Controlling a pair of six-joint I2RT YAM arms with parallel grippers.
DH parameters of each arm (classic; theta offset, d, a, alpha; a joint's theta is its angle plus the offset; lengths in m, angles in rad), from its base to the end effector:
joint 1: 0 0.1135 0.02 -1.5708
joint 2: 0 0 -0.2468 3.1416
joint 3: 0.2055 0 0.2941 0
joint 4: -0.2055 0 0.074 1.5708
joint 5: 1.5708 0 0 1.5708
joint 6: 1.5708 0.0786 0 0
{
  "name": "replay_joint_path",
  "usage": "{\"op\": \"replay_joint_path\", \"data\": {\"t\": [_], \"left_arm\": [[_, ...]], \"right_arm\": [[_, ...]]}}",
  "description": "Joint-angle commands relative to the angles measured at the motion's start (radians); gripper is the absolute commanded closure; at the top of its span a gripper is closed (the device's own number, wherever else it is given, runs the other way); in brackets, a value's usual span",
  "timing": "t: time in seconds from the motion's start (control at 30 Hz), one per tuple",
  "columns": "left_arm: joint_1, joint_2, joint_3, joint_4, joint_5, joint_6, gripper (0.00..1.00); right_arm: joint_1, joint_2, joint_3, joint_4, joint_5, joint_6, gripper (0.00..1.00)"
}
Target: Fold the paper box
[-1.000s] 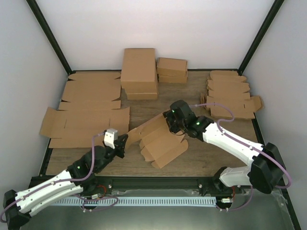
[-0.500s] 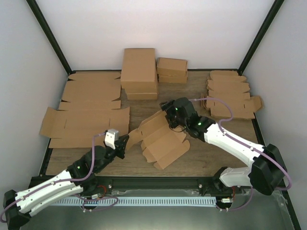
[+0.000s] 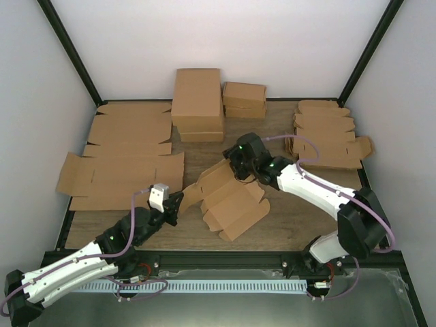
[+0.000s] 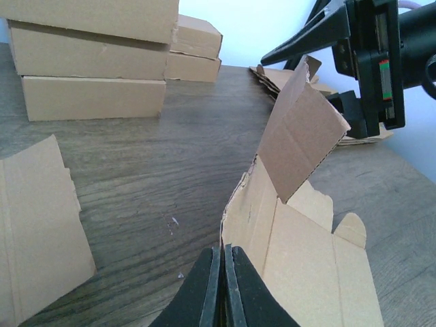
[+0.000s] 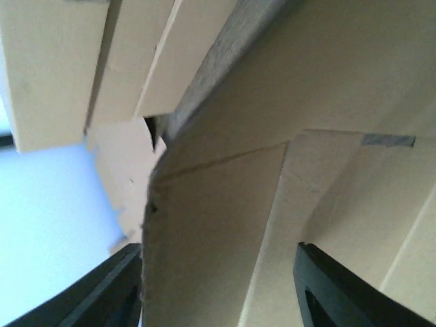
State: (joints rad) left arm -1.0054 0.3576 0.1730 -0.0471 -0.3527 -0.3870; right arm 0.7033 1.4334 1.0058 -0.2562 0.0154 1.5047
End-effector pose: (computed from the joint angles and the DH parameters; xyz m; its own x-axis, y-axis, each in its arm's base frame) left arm 0.1444 -0.1768 0.1721 -0.3450 -0.1173 -0.9312 0.5206 0.8017 -0.2939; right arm 0.2993 0.2522 0.1968 -0.6680 0.7417 -0.0609 0.4387 0.4586 0.7728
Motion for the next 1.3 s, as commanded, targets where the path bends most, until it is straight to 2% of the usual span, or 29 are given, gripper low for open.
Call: {"op": "replay_joint_path", "data": {"t": [0.0, 0.17, 0.23, 0.3, 0.47, 0.53, 0.6, 0.7, 0.83, 0.93, 1.07, 1.2, 1.27], "left_arm": [[-0.003, -0.001, -0.002, 0.009, 0.009, 0.013, 0.96], [-0.003, -0.002, 0.004, -0.001, 0.014, 0.009, 0.95], [-0.003, 0.001, 0.016, -0.013, 0.021, -0.003, 0.89], [-0.004, 0.005, 0.039, -0.018, 0.043, -0.010, 0.73], [-0.004, 0.061, 0.181, -0.090, 0.089, -0.075, 0.21], [-0.004, 0.105, 0.263, -0.161, 0.076, -0.141, 0.12], [-0.003, 0.166, 0.337, -0.227, 0.081, -0.211, 0.13], [0.001, 0.296, 0.434, -0.274, 0.201, -0.186, 0.14], [0.024, 0.469, 0.567, -0.369, 0.277, -0.113, 0.07], [0.096, 0.571, 0.624, -0.392, 0.395, -0.071, 0.02], [0.205, 0.658, 0.672, -0.343, 0.618, -0.072, 0.00], [0.243, 0.689, 0.684, -0.280, 0.716, -0.082, 0.00], [0.245, 0.705, 0.689, -0.254, 0.756, -0.091, 0.00]], "right_arm": [[-0.007, 0.009, 0.036, -0.021, -0.038, -0.025, 0.47], [-0.007, -0.016, 0.014, -0.036, -0.029, -0.045, 0.75], [-0.007, -0.029, -0.007, -0.034, -0.025, -0.054, 0.87], [-0.007, -0.045, -0.039, -0.011, -0.033, -0.068, 0.92], [-0.007, -0.101, -0.166, 0.129, -0.076, -0.155, 0.93], [-0.007, -0.124, -0.228, 0.193, -0.095, -0.197, 0.94], [-0.007, -0.153, -0.293, 0.263, -0.117, -0.237, 0.96], [-0.006, -0.215, -0.416, 0.394, -0.153, -0.282, 0.96], [-0.006, -0.292, -0.537, 0.497, -0.155, -0.304, 0.95], [-0.008, -0.316, -0.542, 0.505, -0.157, -0.354, 0.96], [-0.007, -0.339, -0.412, 0.284, -0.098, -0.404, 0.96], [-0.006, -0.375, -0.275, 0.049, -0.026, -0.461, 0.95], [-0.007, -0.360, -0.160, -0.149, 0.044, -0.458, 0.92]]}}
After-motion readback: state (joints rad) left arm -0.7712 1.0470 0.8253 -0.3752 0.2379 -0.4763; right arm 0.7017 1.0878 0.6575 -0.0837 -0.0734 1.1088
